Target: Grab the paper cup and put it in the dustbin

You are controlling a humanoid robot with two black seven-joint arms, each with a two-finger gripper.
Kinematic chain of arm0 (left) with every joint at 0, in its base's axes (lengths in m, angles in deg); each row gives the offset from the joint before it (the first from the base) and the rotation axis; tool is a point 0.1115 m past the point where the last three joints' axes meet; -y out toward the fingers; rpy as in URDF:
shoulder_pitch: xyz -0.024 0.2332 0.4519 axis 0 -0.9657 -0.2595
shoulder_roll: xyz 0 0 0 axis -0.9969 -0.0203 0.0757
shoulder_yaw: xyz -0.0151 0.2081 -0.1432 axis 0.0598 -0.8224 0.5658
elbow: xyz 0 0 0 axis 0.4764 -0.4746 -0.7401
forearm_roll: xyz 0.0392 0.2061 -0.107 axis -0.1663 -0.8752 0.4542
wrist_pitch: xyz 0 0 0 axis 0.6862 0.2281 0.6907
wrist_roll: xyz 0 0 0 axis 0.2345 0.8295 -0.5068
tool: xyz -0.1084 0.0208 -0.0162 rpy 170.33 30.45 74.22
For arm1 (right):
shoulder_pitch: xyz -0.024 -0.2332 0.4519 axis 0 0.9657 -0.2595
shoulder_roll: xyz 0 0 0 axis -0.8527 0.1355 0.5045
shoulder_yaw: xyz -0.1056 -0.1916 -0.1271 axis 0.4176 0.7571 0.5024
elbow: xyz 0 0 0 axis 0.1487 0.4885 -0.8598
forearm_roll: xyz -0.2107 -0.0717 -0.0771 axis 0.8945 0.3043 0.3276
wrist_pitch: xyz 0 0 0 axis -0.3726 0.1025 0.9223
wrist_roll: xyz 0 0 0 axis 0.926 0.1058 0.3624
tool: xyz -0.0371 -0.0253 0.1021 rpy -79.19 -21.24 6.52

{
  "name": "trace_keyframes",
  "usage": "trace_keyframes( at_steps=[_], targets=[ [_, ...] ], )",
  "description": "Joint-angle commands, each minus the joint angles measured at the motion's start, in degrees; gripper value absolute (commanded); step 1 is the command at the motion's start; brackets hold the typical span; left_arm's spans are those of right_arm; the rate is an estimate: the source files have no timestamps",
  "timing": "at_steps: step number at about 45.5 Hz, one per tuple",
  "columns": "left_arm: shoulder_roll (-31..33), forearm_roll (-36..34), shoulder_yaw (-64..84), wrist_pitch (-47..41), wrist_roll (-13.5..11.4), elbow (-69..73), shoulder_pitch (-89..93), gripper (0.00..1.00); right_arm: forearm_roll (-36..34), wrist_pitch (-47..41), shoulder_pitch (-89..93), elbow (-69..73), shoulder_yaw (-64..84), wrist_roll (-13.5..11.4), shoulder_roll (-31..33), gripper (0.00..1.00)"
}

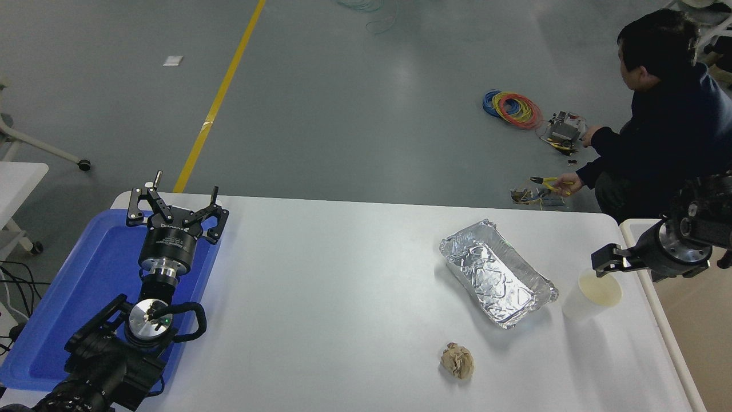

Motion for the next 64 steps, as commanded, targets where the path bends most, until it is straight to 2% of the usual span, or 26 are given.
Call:
trace_keyframes(
  at_steps=[1, 15, 22, 23, 29, 33, 37, 40, 42, 48, 58, 64],
  targets=[
    [0.0, 0.0, 0.0, 0.1, 0.0, 0.0, 0.0, 1.00, 0.0, 3.2, 4.4, -2.2, -1.1, 0.0, -1.8, 1.00],
    [0.1, 0.0, 0.0, 0.1, 0.0, 0.0, 0.0, 1.00, -0.1, 3.6, 6.8, -5.4, -1.7, 0.3, -2.6, 1.00],
    [0.1, 0.0, 0.0, 0.0, 0.0, 0.0, 0.0, 1.00, 0.0, 4.8, 8.0, -5.9, -1.7, 1.0, -2.9, 0.96],
    [0.0, 0.0, 0.0, 0.0, 0.0, 0.0, 0.0, 1.00, -0.1, 5.5, 8.5, -5.9, -1.7, 1.0, -3.3, 0.91],
    [0.1, 0.0, 0.0, 0.0, 0.1, 0.0, 0.0, 1.00, 0.0, 6.6, 9.2, -5.9, -1.6, 1.0, -3.6, 0.77],
    [0.0, 0.0, 0.0, 0.1, 0.0, 0.0, 0.0, 1.00, 0.1, 7.0, 9.5, -5.9, -1.5, 1.1, -4.1, 0.70],
    [0.1, 0.0, 0.0, 0.0, 0.0, 0.0, 0.0, 1.00, 0.7, 7.5, 9.7, -5.9, -1.1, 1.1, -4.8, 0.47],
    [0.1, 0.0, 0.0, 0.0, 0.0, 0.0, 0.0, 1.00, 1.7, 7.6, 9.6, -5.9, -0.9, 1.2, -5.0, 0.23],
    [0.0, 0.0, 0.0, 0.0, 0.0, 0.0, 0.0, 1.00, 2.4, 7.6, 9.5, -5.9, -1.0, 1.6, -4.9, 0.16],
    [0.1, 0.0, 0.0, 0.0, 0.0, 0.0, 0.0, 1.00, 3.0, 7.6, 9.1, -5.7, -0.9, 4.2, -4.9, 0.09],
    [0.0, 0.0, 0.0, 0.0, 0.1, 0.0, 0.0, 1.00, 3.0, 7.8, 8.6, -5.7, -1.0, 4.4, -5.0, 0.08],
    [0.0, 0.0, 0.0, 0.0, 0.1, 0.0, 0.0, 1.00, 3.1, 7.9, 8.4, -5.7, -0.9, 4.5, -4.9, 0.01]
  ],
)
